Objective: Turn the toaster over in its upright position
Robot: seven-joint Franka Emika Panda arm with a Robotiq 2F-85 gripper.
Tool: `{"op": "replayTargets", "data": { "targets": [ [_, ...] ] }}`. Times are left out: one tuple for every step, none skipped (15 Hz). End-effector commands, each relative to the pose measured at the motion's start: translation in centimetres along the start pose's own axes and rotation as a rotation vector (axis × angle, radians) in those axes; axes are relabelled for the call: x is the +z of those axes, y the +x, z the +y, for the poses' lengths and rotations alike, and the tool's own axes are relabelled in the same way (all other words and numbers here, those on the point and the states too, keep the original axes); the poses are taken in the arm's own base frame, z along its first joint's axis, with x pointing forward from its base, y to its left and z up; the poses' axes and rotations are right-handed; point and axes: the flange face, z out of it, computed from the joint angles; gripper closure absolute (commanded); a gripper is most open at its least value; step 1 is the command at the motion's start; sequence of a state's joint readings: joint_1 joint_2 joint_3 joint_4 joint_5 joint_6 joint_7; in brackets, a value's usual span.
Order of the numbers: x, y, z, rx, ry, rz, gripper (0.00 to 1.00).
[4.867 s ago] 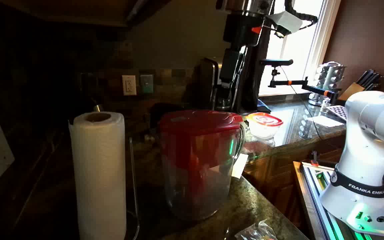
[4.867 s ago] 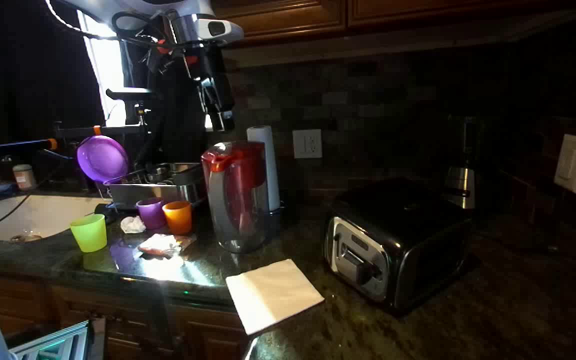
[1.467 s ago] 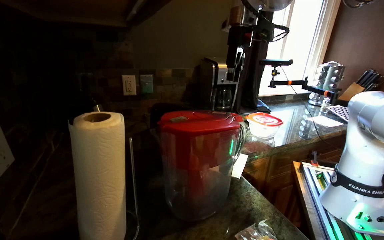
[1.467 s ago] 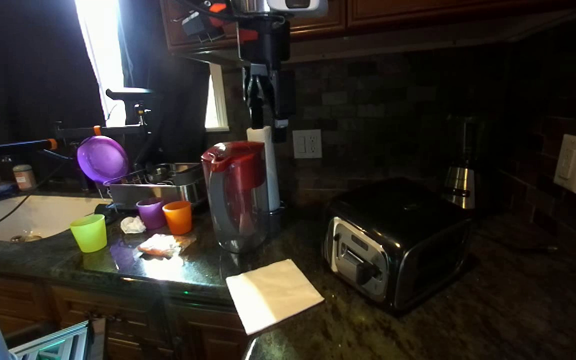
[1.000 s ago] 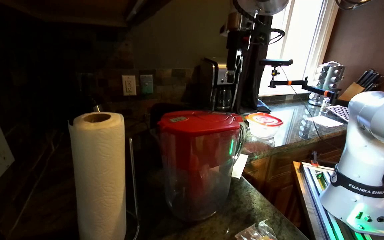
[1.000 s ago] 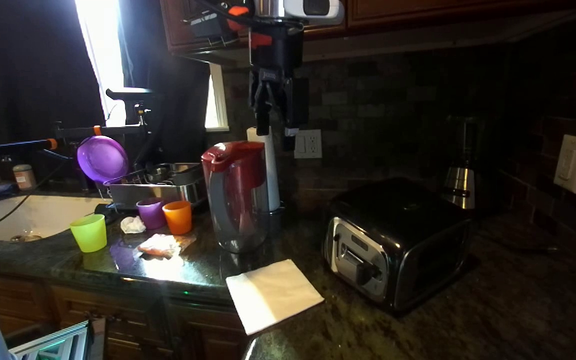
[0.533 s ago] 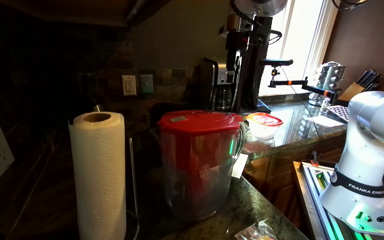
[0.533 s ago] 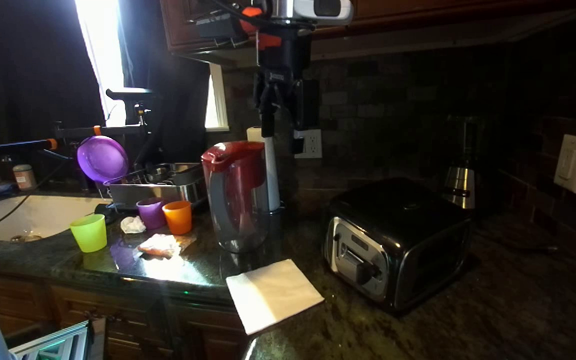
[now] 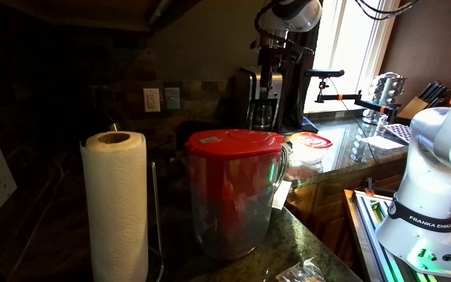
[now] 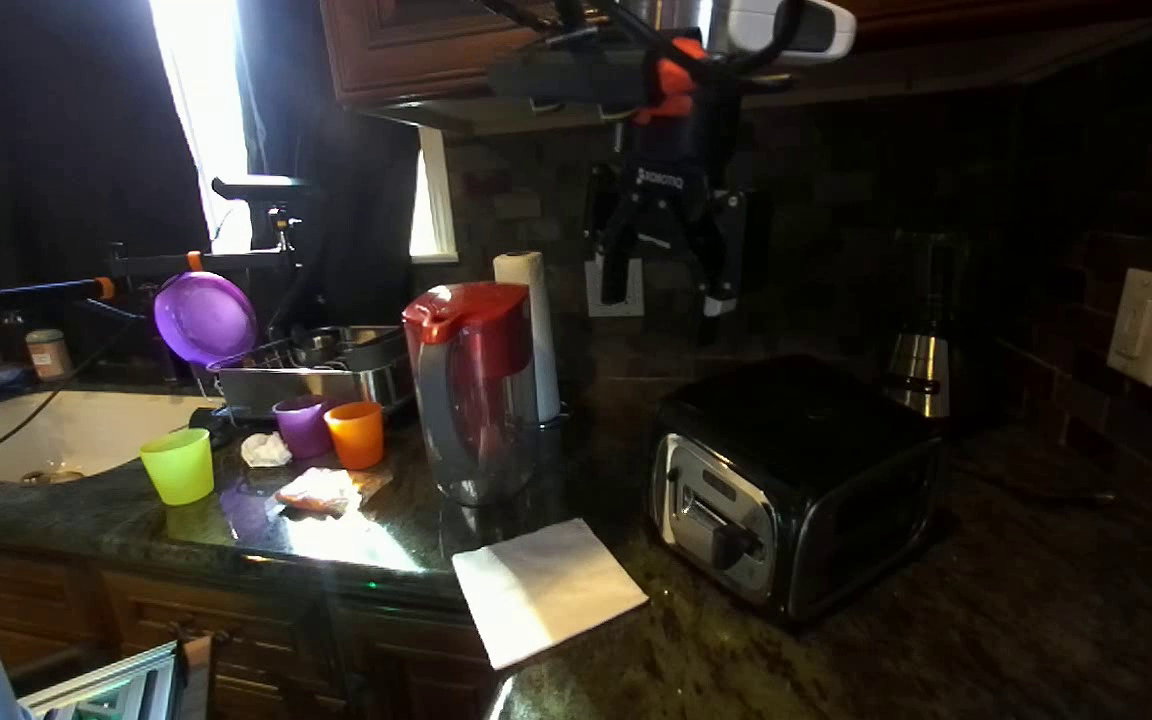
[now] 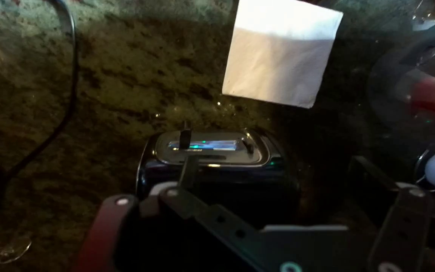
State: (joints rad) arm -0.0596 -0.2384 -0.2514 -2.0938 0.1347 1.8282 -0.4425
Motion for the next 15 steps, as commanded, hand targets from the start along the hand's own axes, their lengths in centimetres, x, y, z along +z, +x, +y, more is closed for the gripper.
{"op": "replayTargets", "data": {
  "targets": [
    [1.4,2.8,2.8,-0.017,-0.004,0.075,0.00],
    [1.9,3.5,3.7,-0.018,-0.032,0.102,0.00],
    [2.4,4.0,4.4,-0.018,-0.025,0.111,0.00],
    [2.7,4.4,5.2,-0.015,-0.034,0.127,0.00],
    [3.1,4.7,5.9,-0.007,-0.026,0.136,0.00],
    [3.0,4.9,6.3,0.011,-0.017,0.152,0.00],
    [2.7,4.8,6.1,0.038,0.015,0.160,0.00],
    [3.2,4.5,5.5,0.021,-0.024,0.134,0.00],
    [3.2,4.6,5.8,0.033,-0.014,0.143,0.00],
    [3.0,4.7,6.0,0.038,-0.010,0.149,0.00],
    [2.8,4.8,6.0,0.040,-0.009,0.154,0.00],
    [2.7,4.8,6.0,0.040,-0.009,0.156,0.00],
    [3.2,5.2,6.5,0.041,-0.016,0.154,0.00],
    [3.8,5.7,7.2,0.055,-0.015,0.149,0.00],
    [4.2,5.9,7.7,0.065,-0.005,0.141,0.00]
  ]
}}
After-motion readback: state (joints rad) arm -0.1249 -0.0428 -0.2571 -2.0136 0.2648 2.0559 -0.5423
